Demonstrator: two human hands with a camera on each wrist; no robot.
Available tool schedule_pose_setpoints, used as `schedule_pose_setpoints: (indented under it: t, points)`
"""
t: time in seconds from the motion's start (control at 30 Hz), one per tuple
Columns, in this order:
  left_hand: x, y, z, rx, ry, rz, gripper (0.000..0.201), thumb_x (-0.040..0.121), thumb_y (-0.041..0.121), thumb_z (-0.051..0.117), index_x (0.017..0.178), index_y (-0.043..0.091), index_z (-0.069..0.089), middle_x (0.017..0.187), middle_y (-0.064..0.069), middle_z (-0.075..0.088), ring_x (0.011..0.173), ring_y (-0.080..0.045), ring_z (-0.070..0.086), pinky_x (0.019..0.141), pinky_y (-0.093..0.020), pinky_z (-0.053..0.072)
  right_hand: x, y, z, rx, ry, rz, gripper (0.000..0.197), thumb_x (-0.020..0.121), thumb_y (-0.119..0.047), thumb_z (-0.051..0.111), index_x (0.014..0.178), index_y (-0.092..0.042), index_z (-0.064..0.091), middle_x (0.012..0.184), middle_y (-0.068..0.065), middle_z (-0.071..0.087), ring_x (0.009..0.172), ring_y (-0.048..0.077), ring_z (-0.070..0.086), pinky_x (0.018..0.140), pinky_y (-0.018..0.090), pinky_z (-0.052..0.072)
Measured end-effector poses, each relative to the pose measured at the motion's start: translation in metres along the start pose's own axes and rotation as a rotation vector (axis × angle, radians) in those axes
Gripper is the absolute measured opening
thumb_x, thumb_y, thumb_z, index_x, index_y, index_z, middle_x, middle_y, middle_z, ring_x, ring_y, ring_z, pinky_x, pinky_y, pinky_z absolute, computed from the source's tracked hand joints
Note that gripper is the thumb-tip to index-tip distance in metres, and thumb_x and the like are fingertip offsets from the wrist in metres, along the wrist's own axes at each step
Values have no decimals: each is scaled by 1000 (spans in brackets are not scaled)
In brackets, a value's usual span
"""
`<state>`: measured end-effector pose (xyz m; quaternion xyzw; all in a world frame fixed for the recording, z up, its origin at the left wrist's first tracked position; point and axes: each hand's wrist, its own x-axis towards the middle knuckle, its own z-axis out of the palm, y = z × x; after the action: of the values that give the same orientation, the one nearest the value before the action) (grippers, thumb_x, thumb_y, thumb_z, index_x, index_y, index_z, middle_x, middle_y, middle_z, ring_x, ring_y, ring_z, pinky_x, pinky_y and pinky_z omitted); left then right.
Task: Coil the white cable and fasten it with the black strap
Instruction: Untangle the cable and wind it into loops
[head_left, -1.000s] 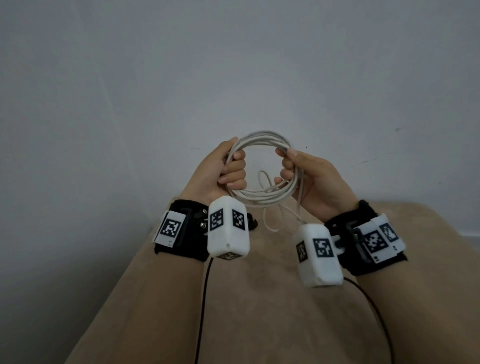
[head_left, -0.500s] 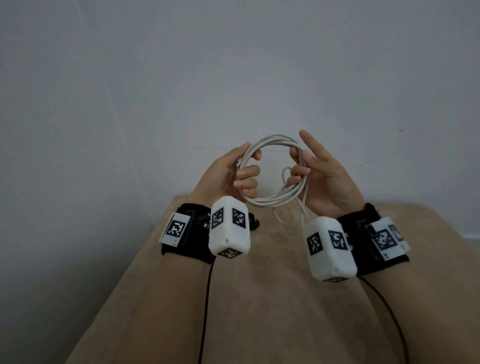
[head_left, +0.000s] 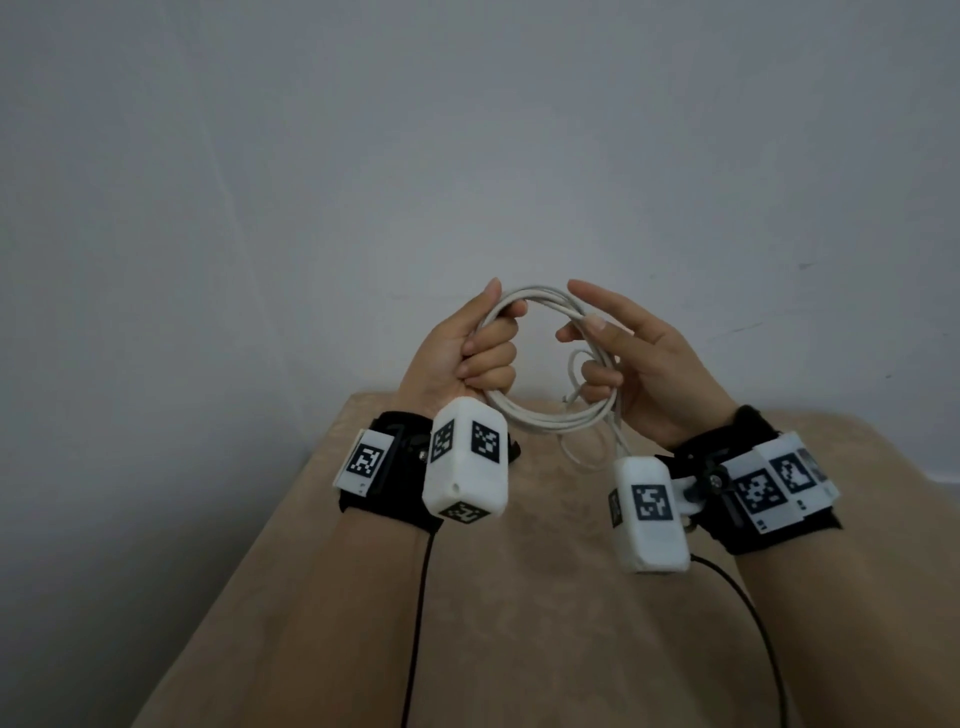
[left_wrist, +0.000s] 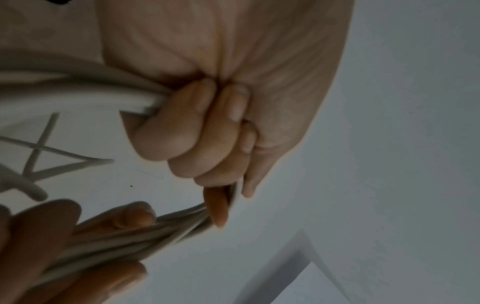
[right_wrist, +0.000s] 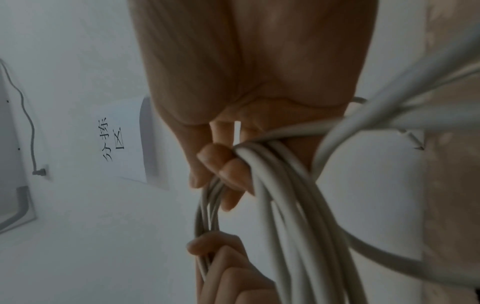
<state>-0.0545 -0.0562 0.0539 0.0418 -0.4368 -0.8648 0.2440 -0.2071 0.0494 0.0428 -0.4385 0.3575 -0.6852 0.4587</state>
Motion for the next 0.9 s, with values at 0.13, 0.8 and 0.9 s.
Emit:
schedule_pose_setpoints:
  t: [0.13, 0.8, 0.9]
  points:
    - [-2, 1, -3, 30, -1, 3, 40, 92, 37, 40, 73, 10, 62, 35, 9, 31, 24, -3, 30, 30, -14, 23, 4, -2, 1, -55, 36, 6, 22, 94, -9, 48, 113, -4, 59, 74, 6, 50, 46, 7, 34, 45, 18, 36]
    - [-13, 15, -3, 587, 247, -77, 42, 99, 40, 40, 63, 19, 37, 43, 11, 21, 32, -1, 14, 37, -17, 6, 0, -8, -9, -400, 30, 18, 39, 101, -37, 34, 113, -12, 62, 96, 14, 73, 95, 28, 69, 90, 38, 51]
    - [-17, 26, -11, 458, 324, -32, 43, 100, 40, 37, 62, 20, 34, 41, 11, 20, 29, -1, 15, 36, -18, 6, -1, -11, -18, -443, 105, 9, 41, 101, -38, 34, 109, -13, 65, 99, 11, 74, 100, 25, 68, 94, 40, 49]
